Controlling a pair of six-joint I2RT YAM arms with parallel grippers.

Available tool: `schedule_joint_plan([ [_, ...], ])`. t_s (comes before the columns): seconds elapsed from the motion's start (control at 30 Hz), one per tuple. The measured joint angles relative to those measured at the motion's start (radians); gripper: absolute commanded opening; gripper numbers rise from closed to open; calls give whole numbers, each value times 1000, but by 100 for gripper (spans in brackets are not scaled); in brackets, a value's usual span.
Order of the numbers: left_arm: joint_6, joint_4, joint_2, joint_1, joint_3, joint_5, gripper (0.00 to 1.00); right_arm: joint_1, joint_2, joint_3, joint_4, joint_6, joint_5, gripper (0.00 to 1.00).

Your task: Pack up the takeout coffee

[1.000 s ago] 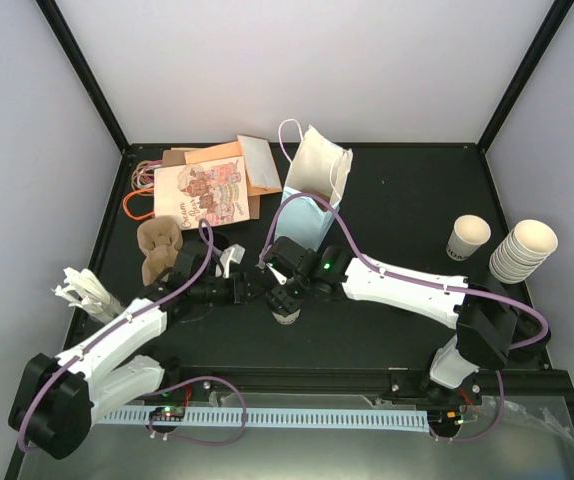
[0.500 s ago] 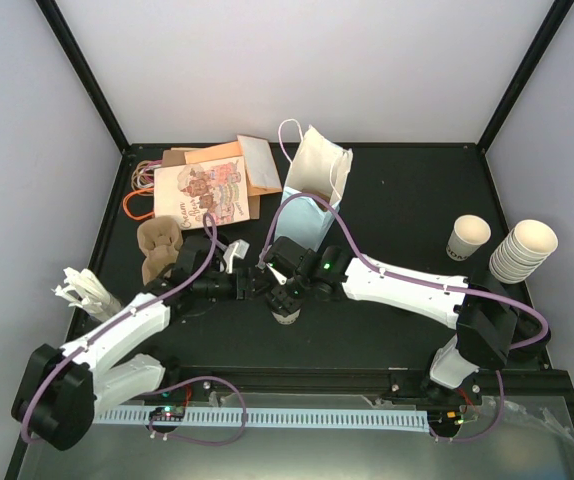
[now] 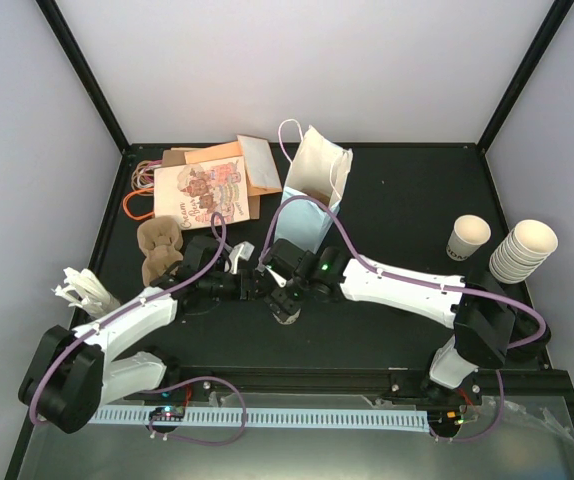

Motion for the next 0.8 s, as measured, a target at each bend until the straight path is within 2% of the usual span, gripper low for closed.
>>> schedule_joint_plan([
  [0.37,16,8,1,-8,0,-2,51,10,2,13,-28,3,8,95],
  [0.5,18,13,2,-14,0,-6,51,13,-11,16,-58,9,11,100],
  [0.8,19,14,8,-20,3,-7,51,-1,-105,14,-135,42,46,99],
])
